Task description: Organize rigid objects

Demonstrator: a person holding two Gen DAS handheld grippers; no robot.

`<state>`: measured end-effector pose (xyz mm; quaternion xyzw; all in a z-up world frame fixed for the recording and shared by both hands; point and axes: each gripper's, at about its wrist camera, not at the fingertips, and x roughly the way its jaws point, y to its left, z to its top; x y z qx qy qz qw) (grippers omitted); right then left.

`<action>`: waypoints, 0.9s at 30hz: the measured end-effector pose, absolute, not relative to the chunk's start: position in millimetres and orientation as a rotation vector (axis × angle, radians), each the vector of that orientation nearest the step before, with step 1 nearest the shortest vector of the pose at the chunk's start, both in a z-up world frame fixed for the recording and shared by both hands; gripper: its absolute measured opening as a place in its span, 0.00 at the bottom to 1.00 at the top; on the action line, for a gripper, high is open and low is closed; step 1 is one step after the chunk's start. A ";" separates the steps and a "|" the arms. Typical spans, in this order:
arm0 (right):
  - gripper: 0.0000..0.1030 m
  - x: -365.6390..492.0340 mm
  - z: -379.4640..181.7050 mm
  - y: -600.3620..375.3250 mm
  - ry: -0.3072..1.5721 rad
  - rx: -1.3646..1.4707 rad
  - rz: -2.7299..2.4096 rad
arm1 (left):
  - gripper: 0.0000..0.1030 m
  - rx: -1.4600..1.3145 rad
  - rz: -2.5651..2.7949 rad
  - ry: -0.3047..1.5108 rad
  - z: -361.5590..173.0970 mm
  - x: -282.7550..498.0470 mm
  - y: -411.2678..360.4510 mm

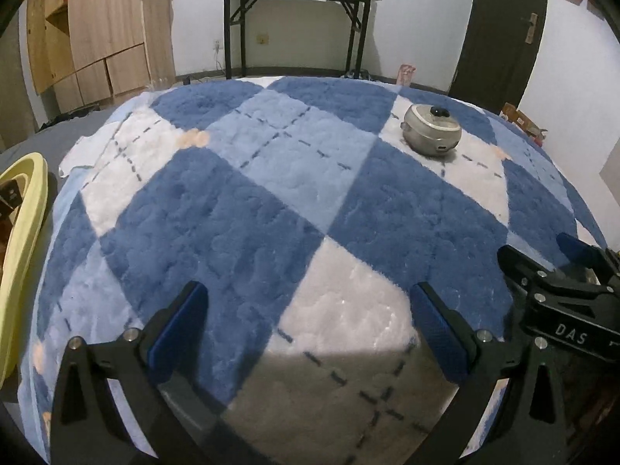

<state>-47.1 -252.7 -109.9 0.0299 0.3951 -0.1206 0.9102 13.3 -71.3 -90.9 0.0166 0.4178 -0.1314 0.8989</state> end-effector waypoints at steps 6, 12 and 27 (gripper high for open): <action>1.00 -43.2 -112.9 -254.5 0.817 0.044 -0.259 | 1.00 0.049 -0.264 0.868 -93.5 13.7 -74.8; 1.00 -42.2 -113.2 -252.5 0.818 0.034 -0.266 | 1.00 0.048 -0.263 0.868 -94.8 13.4 -74.5; 1.00 -40.4 -115.0 -253.0 0.817 0.032 -0.267 | 1.00 0.046 -0.264 0.868 -95.0 13.6 -74.5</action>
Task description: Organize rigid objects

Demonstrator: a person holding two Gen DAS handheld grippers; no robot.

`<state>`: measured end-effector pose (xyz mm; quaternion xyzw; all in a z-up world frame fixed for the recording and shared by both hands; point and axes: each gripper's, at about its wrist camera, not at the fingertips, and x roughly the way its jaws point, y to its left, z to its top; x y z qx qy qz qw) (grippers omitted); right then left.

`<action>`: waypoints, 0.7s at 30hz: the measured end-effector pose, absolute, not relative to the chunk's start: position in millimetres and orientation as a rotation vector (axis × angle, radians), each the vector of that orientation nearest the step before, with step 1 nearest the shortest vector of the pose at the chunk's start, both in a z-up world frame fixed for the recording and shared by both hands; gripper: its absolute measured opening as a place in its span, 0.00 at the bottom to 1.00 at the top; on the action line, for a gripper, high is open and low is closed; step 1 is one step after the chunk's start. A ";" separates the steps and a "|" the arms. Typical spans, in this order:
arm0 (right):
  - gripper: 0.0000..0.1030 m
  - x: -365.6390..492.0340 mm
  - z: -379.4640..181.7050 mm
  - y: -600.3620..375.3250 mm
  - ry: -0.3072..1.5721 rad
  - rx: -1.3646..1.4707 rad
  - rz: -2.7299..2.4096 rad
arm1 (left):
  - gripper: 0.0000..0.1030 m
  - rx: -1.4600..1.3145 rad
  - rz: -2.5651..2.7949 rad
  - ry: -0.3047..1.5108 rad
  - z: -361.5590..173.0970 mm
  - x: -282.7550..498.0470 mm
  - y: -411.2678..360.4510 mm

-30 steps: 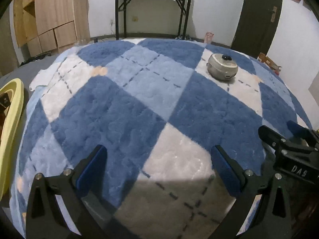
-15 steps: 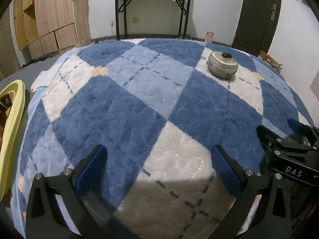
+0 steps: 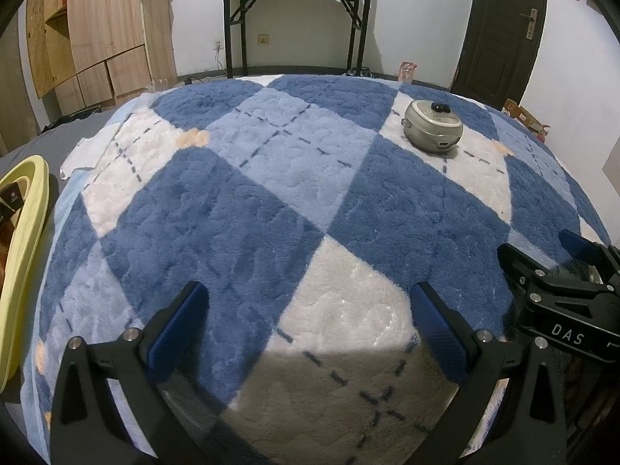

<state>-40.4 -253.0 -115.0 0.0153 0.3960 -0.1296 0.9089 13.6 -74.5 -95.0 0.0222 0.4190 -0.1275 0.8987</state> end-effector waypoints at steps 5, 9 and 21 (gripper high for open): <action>1.00 -39.9 -115.1 -252.8 0.817 0.031 -0.268 | 1.00 0.046 -0.264 0.868 -95.0 13.6 -74.6; 1.00 -39.9 -115.2 -252.9 0.817 0.032 -0.268 | 1.00 0.046 -0.264 0.867 -95.1 13.5 -74.7; 1.00 -40.1 -114.9 -253.5 0.817 0.038 -0.265 | 1.00 0.046 -0.263 0.867 -95.0 13.7 -74.4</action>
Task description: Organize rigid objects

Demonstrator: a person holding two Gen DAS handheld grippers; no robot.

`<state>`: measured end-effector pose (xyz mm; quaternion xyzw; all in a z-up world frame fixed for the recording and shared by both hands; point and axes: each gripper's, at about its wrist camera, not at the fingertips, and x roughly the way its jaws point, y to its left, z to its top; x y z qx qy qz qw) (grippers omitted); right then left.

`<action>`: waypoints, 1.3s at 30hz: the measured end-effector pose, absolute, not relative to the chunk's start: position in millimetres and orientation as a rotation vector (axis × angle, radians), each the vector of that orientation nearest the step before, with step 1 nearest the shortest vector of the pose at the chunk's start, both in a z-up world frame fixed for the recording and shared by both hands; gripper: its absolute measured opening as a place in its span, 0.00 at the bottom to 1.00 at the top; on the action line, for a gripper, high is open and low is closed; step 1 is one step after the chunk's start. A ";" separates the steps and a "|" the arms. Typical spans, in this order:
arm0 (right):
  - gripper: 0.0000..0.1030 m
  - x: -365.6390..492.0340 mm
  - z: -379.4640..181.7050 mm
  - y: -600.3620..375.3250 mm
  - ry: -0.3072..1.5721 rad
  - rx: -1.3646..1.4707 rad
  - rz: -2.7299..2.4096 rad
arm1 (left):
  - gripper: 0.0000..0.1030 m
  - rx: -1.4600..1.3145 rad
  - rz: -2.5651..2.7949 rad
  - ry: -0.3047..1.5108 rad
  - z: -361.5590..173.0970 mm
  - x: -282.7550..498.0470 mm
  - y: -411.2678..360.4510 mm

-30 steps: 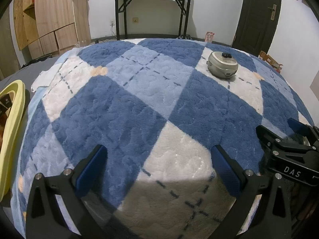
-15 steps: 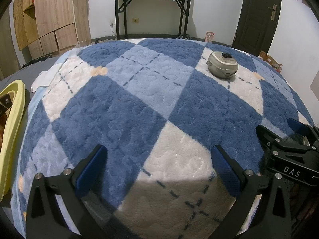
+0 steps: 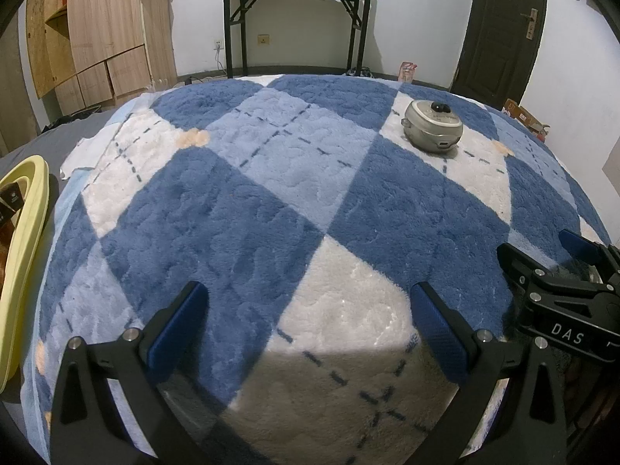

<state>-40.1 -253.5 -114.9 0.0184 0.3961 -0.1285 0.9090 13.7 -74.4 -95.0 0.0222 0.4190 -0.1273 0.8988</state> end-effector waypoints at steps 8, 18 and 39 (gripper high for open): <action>1.00 -45.7 -110.4 -261.7 0.787 0.077 -0.247 | 1.00 0.045 -0.264 0.867 -94.9 13.7 -74.3; 1.00 -62.7 -71.7 -298.8 0.709 0.197 -0.238 | 1.00 0.045 -0.264 0.867 -94.8 13.6 -74.2; 0.99 -92.1 -72.2 -239.3 0.930 -0.075 0.425 | 1.00 -0.004 -0.290 0.921 -36.1 57.2 -74.6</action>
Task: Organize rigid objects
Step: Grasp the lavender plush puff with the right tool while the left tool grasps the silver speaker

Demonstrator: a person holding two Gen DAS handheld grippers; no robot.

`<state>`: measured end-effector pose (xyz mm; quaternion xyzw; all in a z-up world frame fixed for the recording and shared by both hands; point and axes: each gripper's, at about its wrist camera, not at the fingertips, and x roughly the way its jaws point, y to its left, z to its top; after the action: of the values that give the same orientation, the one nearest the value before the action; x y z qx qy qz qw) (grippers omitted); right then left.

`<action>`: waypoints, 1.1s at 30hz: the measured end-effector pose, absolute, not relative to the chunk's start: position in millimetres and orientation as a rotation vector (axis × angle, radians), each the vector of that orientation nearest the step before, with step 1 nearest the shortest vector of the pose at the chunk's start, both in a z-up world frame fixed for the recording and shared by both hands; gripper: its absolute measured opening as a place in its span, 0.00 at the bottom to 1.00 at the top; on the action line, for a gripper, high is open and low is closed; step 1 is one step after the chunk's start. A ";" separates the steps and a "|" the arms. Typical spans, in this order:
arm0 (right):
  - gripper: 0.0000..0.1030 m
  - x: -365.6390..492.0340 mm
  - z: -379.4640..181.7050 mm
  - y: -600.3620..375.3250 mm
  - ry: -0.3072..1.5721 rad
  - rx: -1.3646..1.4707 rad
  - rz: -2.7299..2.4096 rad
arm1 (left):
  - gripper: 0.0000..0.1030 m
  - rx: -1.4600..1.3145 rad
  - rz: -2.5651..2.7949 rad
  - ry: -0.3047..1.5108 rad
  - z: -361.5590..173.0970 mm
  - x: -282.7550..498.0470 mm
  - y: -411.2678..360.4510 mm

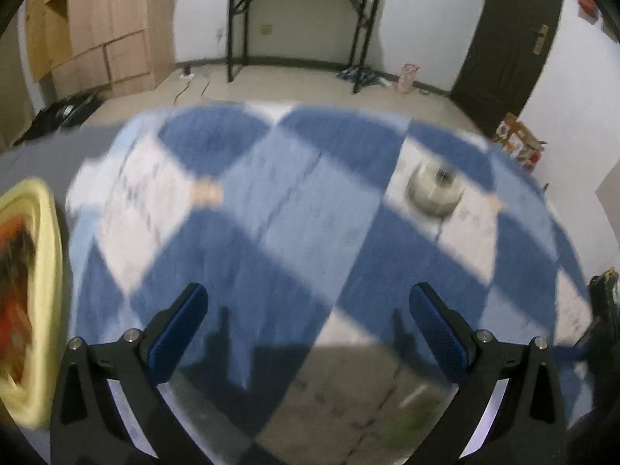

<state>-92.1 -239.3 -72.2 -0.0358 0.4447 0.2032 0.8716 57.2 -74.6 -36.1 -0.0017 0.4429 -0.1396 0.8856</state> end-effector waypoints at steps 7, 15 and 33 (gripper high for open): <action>0.92 -78.8 -95.9 -214.1 0.917 -0.035 0.273 | 1.00 0.041 -0.363 0.960 -13.7 108.9 -138.3; 0.62 -76.2 -101.9 -180.6 0.839 -0.193 0.247 | 0.94 0.143 -0.438 1.025 -36.5 137.8 -188.2; 0.37 -73.8 -92.1 -184.6 0.799 -0.169 0.290 | 0.54 0.202 -0.504 1.059 -31.5 143.8 -189.0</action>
<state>-73.8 -184.6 -92.1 -0.0820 0.3870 0.1406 0.9076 143.8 -189.0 -31.5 0.0953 0.4988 -0.2373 0.8281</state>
